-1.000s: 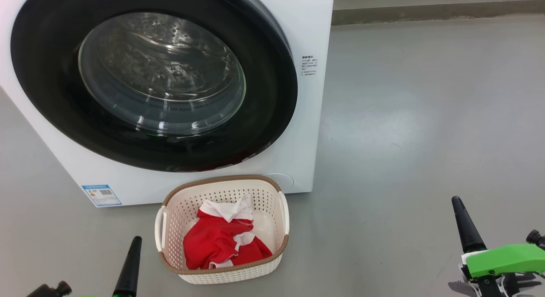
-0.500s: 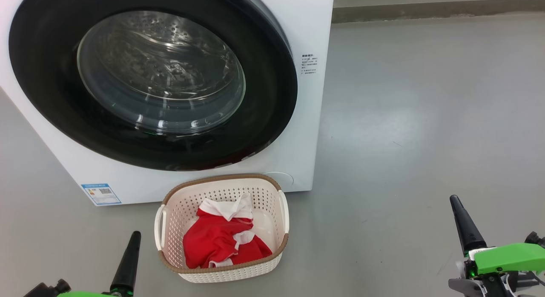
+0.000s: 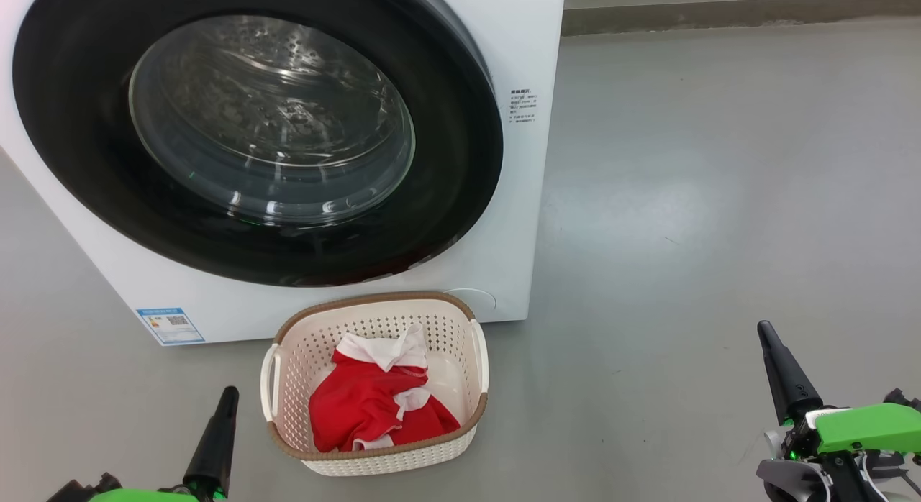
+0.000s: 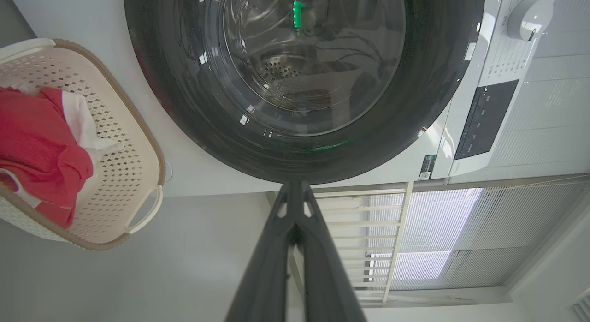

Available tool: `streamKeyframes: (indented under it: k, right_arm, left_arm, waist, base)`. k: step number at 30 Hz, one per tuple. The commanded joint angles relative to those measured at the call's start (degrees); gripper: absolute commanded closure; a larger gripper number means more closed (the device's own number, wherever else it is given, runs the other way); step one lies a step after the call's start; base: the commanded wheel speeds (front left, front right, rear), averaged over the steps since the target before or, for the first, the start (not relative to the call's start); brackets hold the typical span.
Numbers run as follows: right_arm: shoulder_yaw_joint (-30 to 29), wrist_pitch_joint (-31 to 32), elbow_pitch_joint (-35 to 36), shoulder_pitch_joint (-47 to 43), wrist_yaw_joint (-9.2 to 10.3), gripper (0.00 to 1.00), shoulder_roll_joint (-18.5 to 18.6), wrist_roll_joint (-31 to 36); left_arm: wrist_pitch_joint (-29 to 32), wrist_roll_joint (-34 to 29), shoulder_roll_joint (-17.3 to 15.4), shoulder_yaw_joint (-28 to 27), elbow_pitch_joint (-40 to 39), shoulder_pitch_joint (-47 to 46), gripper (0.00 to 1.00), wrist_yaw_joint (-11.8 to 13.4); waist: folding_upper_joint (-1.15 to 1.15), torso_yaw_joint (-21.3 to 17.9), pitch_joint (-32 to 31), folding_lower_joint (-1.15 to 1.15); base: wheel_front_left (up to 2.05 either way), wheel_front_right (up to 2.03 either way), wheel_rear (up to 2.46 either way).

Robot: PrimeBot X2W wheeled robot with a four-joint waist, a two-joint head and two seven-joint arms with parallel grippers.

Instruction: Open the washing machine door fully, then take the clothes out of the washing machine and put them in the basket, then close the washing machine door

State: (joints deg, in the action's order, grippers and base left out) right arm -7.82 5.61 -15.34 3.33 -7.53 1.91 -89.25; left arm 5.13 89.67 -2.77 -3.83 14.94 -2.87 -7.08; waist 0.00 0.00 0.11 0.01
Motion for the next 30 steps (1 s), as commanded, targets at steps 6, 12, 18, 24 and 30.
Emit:
streamKeyframes:
  k: [6,12,18,24,30]
  right_arm:
    - [1.3,0.9,1.3,2.9,0.04,1.0,1.0,-2.9]
    - [1.3,0.9,1.3,2.9,0.04,1.0,1.0,-2.9]
    - [1.3,0.9,1.3,2.9,0.04,1.0,1.0,-2.9]
    - [1.3,0.9,1.3,2.9,0.04,1.0,1.0,-2.9]
    - [1.3,0.9,1.3,2.9,0.04,1.0,1.0,-2.9]
  left_arm:
    - [1.0,2.9,-0.5,-2.2,-0.9,-3.3,1.0,-0.4]
    - [1.0,2.9,-0.4,-2.3,-0.9,-3.3,1.0,-0.4]
    - [1.1,2.8,-0.4,-2.3,-0.9,-3.3,1.0,-0.4]
    - [1.1,2.8,-0.4,-2.3,-0.9,-3.3,1.0,-0.4]
    - [1.1,2.8,-0.4,-2.4,-0.9,-3.3,1.0,-0.4]
  waist:
    - [0.0,0.0,0.1,0.0]
    - [0.0,0.0,0.1,0.0]
    - [0.0,0.0,0.1,0.0]
    - [0.0,0.0,0.1,0.0]
    - [0.0,0.0,0.1,0.0]
  base:
    - [0.0,0.0,0.0]
    - [0.0,0.0,0.0]
    - [0.0,0.0,0.0]
    - [0.0,0.0,0.0]
    - [0.0,0.0,0.0]
